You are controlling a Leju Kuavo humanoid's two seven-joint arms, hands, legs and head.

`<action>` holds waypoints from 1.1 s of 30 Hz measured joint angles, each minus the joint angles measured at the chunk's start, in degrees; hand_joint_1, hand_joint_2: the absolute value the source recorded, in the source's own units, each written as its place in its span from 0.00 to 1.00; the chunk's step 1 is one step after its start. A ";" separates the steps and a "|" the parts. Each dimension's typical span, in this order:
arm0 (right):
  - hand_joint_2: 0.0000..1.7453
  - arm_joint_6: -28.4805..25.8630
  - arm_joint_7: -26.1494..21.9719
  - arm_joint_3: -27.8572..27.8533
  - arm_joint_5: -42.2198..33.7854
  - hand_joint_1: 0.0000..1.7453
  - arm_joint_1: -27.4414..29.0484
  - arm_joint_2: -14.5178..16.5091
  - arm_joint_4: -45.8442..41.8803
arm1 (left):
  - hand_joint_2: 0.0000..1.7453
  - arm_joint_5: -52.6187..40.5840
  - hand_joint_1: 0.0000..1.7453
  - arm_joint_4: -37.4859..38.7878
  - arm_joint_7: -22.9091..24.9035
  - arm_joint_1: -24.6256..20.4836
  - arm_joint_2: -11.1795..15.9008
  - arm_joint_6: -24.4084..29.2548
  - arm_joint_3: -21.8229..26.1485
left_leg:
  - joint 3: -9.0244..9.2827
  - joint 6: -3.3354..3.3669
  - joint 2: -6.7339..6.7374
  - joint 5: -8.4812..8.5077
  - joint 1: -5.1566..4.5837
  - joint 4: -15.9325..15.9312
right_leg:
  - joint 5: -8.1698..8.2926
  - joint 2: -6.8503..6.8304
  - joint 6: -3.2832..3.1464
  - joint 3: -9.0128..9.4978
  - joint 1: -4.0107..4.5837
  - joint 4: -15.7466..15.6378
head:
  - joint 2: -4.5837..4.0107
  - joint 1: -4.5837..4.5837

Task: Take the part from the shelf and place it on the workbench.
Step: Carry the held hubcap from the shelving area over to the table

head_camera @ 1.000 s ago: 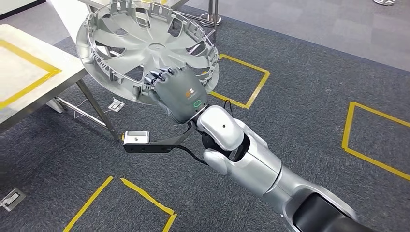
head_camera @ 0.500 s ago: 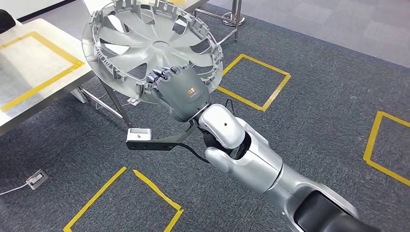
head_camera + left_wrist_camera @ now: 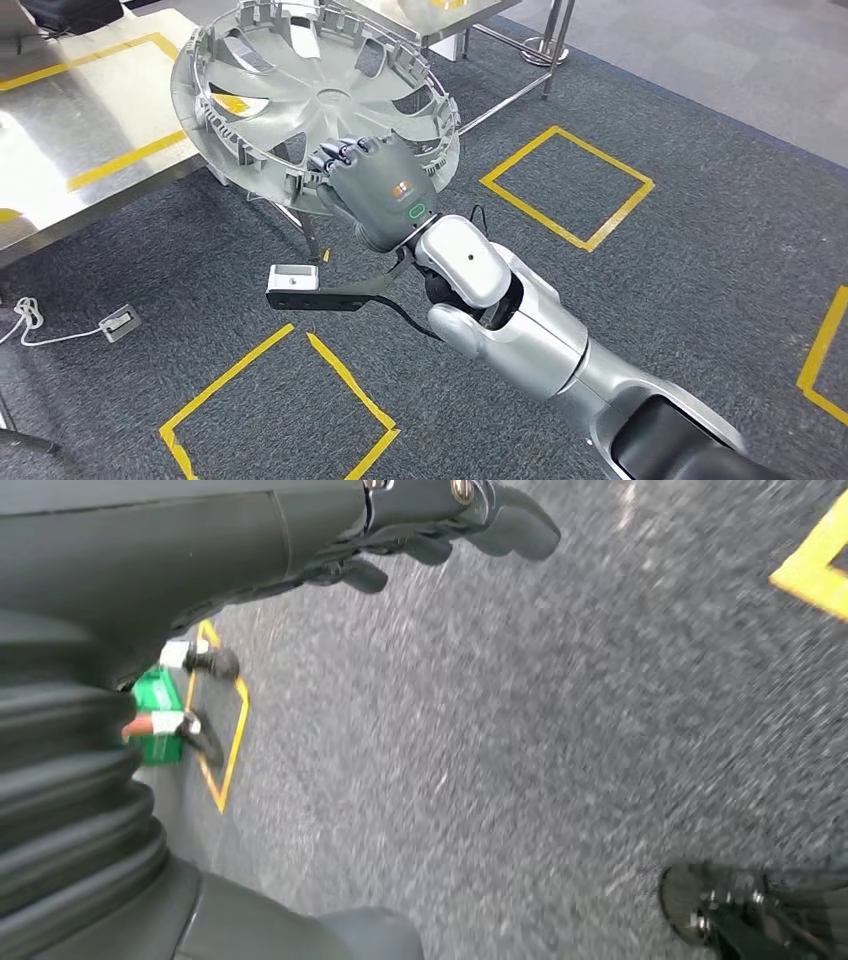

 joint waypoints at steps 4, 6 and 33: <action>1.00 -0.12 -0.06 0.01 -0.38 1.00 -0.28 -0.04 -0.01 | 1.00 0.02 0.00 0.00 0.16 -0.01 -0.20 0.21 0.00 | -0.52 -1.13 -2.07 0.44 0.06 -0.01 | 2.89 2.51 -0.55 4.41 0.13 -9.66 | 0.01 -0.03; 1.00 -0.14 -0.01 0.04 -0.41 1.00 -0.36 -0.04 -0.02 | 1.00 0.01 0.00 0.01 0.29 0.16 -0.17 0.27 0.00 | -0.76 -1.88 -2.76 0.70 0.30 -0.25 | 3.22 1.54 -0.90 4.58 0.19 -9.99 | 0.00 0.02; 1.00 -0.92 0.69 0.43 -0.41 1.00 -0.12 0.14 -0.11 | 1.00 0.49 0.00 0.09 1.85 -0.07 -0.23 0.61 0.97 | -0.68 -0.71 -1.28 0.38 0.44 0.39 | 2.65 2.04 0.24 3.75 -0.34 -7.51 | -0.01 0.08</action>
